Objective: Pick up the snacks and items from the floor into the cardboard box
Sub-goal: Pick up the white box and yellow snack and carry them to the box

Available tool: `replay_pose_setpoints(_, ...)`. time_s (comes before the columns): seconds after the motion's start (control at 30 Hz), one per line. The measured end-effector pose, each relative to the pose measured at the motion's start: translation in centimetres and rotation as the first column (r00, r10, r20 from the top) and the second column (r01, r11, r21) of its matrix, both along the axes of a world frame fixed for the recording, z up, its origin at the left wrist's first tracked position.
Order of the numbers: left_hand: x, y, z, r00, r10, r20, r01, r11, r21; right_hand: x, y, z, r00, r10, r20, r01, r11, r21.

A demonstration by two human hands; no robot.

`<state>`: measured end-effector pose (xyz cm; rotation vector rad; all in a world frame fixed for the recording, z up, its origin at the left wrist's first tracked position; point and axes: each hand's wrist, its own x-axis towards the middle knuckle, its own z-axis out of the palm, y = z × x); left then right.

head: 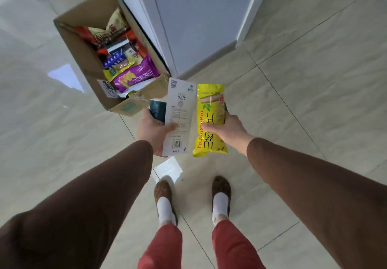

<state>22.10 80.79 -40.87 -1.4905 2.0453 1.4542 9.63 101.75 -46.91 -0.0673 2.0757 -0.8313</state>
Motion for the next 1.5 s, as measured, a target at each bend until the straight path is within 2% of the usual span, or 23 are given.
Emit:
replay_pose_setpoints(0.23,5.5,-11.4,0.9,1.0,0.025,-0.009,-0.025,1.0,-0.012,4.4,-11.6,1.2,1.0,0.027,0.013,-0.027,0.999,-0.027)
replay_pose_setpoints(0.63,9.6,-33.9,3.7,0.998,-0.025,0.05,0.025,1.0,0.009,12.1,-32.5,6.5,0.982,-0.165,0.091,0.176,0.975,-0.133)
replay_pose_setpoints(0.97,2.1,-44.9,2.2,0.982,-0.144,0.122,0.141,0.99,0.03,8.6,-42.1,4.8,0.919,-0.353,0.176,0.368,0.928,-0.061)
replay_pose_setpoints(1.2,-4.6,-49.5,0.0,0.971,-0.19,0.146,0.175,0.978,0.111,5.6,-45.6,0.6,0.801,-0.548,0.239,0.557,0.83,0.034)
replay_pose_setpoints(1.3,-8.1,-50.6,-0.8,0.953,-0.277,0.125,0.266,0.959,0.097,4.4,-47.5,0.3,0.766,-0.62,0.169,0.615,0.783,0.089)
replay_pose_setpoints(1.5,-14.4,-52.9,-2.0,0.835,-0.545,0.08,0.542,0.839,0.052,2.6,-50.4,-1.3,0.725,-0.687,0.048,0.66,0.713,0.237)
